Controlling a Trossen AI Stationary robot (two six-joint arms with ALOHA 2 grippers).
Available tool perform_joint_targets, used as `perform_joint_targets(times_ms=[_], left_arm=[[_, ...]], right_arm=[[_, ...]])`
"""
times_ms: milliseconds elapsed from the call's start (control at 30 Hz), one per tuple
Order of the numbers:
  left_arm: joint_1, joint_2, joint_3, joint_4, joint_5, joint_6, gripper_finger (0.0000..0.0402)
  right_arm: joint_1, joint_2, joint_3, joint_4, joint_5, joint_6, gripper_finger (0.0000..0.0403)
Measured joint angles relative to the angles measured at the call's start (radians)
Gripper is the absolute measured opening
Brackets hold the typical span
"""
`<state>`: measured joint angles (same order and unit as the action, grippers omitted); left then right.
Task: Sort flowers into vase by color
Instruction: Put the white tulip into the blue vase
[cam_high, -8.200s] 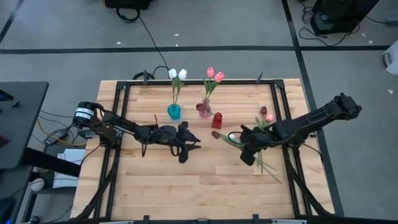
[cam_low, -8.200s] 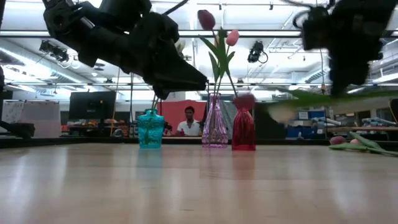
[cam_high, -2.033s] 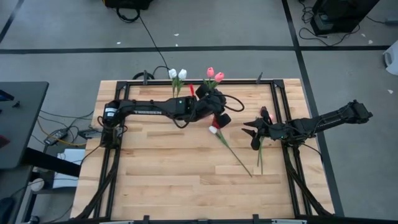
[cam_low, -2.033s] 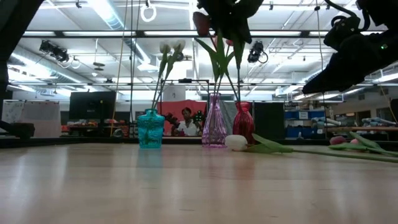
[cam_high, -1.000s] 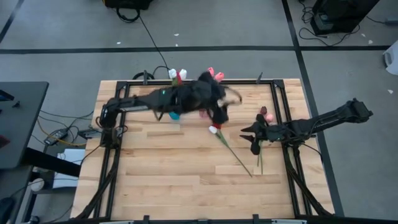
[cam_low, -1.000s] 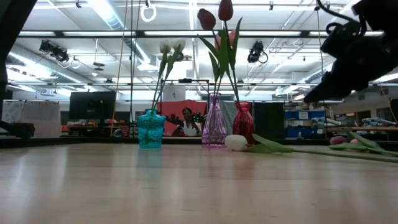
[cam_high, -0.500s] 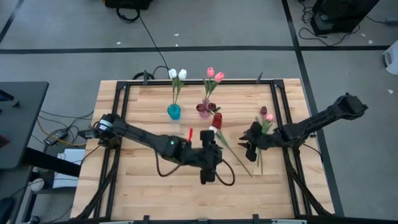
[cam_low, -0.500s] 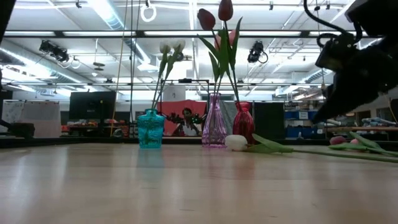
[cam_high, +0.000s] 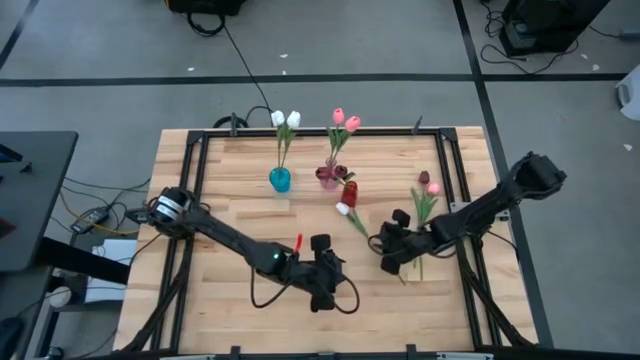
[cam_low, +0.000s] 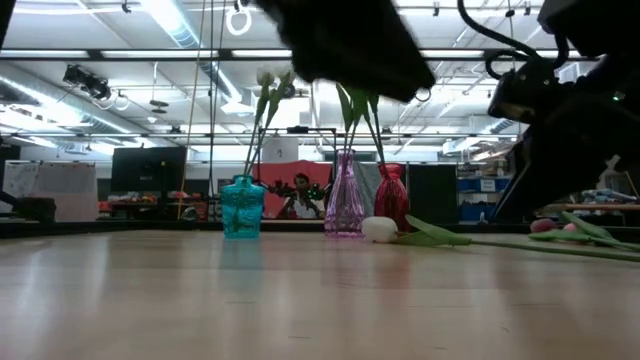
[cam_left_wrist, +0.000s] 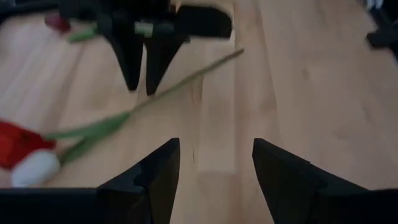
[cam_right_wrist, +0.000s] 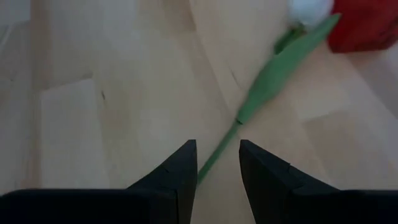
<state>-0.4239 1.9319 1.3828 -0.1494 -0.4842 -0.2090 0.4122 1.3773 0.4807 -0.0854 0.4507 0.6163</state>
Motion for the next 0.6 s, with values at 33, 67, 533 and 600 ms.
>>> perform_joint_targets(times_ms=[33,67,533,600], left_arm=[[-0.002,0.0,-0.022,0.014,-0.002,-0.012,0.0207],[-0.003,0.0,-0.049,0.039,-0.002,-0.027,0.0207],[-0.001,-0.256,-0.499,0.501,-0.171,-0.031,0.0207],[-0.001,-0.29,-0.576,0.579,-0.202,-0.043,0.0207]], right_arm=[[0.0,0.016,0.007,-0.003,0.001,0.0,0.0132],[0.0,0.035,0.015,-0.005,0.001,0.0,0.0132],[-0.006,0.171,0.033,0.033,0.003,0.041,0.0097],[-0.006,0.169,0.033,0.034,0.0,0.039,0.0069]])
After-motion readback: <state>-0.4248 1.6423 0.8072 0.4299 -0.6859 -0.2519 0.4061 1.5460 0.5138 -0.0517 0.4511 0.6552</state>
